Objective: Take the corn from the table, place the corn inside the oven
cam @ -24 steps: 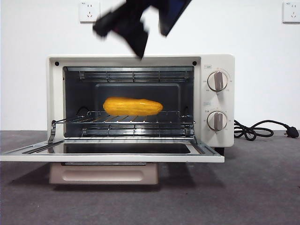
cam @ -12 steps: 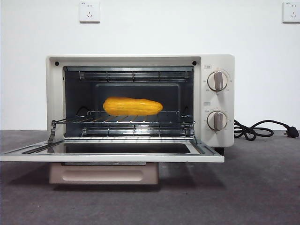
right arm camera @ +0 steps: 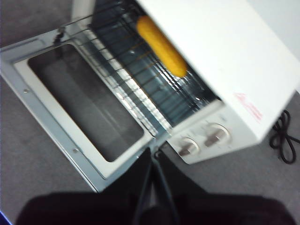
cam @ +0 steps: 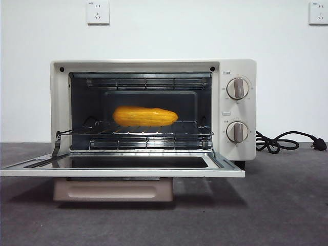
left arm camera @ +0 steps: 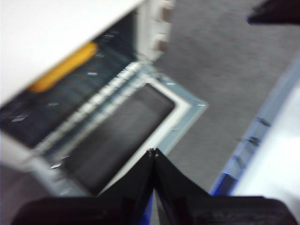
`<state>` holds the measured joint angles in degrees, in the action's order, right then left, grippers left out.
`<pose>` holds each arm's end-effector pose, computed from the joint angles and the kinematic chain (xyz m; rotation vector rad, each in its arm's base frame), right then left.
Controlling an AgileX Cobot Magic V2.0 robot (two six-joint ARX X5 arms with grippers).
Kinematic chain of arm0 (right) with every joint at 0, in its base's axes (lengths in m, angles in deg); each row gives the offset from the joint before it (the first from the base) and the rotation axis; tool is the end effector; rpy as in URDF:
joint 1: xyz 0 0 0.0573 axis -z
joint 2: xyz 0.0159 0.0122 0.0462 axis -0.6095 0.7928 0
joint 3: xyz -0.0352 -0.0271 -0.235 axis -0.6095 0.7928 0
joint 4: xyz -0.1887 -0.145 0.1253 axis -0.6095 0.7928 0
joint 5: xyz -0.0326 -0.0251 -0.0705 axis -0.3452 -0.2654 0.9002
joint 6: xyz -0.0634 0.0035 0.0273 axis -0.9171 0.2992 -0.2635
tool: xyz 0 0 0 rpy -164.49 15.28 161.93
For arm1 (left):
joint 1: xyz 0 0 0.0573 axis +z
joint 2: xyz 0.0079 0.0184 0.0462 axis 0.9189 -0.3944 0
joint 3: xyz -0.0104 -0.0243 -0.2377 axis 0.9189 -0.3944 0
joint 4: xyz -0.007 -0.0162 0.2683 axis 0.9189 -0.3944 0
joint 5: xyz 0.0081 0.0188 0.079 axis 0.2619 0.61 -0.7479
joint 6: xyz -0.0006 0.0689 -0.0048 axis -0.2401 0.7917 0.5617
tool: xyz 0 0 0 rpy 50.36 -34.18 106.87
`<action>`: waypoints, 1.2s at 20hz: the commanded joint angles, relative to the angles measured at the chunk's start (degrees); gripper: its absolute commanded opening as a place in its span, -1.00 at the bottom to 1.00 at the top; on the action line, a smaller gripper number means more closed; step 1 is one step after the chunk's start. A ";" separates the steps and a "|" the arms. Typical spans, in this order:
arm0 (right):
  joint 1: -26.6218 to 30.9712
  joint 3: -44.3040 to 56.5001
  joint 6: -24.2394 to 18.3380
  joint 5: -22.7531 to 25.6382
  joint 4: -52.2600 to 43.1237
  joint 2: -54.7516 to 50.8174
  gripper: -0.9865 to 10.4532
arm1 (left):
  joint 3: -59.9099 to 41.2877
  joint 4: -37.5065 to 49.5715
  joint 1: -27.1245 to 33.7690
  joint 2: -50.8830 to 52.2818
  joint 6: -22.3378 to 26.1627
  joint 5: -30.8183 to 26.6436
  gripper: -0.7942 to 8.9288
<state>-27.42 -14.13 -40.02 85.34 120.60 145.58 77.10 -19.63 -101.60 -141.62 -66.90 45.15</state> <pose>0.1322 0.2169 0.3373 -0.6719 0.5240 0.5519 0.1699 -0.1324 0.3575 0.2825 0.6888 -0.8516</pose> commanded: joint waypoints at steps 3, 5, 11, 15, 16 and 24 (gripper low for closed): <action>4.42 -0.15 -2.71 -4.44 0.31 -3.87 -0.85 | -1.38 1.81 6.10 -3.96 3.10 11.43 -0.85; 6.86 -0.15 -3.23 -8.15 0.26 -5.38 -0.85 | -2.82 3.06 9.75 -4.85 3.19 14.86 -0.85; 16.37 -0.15 -4.98 -19.93 0.11 -8.07 -0.85 | -12.74 9.77 23.74 -5.03 1.46 25.22 -0.85; 22.21 -0.13 -6.36 -26.84 0.33 -8.04 -0.85 | -20.11 14.38 33.00 -5.03 -0.94 33.27 -0.85; 23.67 -0.13 -6.91 -28.57 0.31 -7.98 -0.85 | -21.94 15.74 35.39 -5.03 -1.79 35.36 -0.85; 34.45 -0.13 -9.81 -39.78 0.07 -7.93 -0.85 | -32.61 24.33 48.74 -5.07 -6.84 38.42 -0.85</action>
<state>6.85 -14.11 -48.80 46.04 120.91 137.54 44.97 4.32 -53.14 -146.67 -72.72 82.96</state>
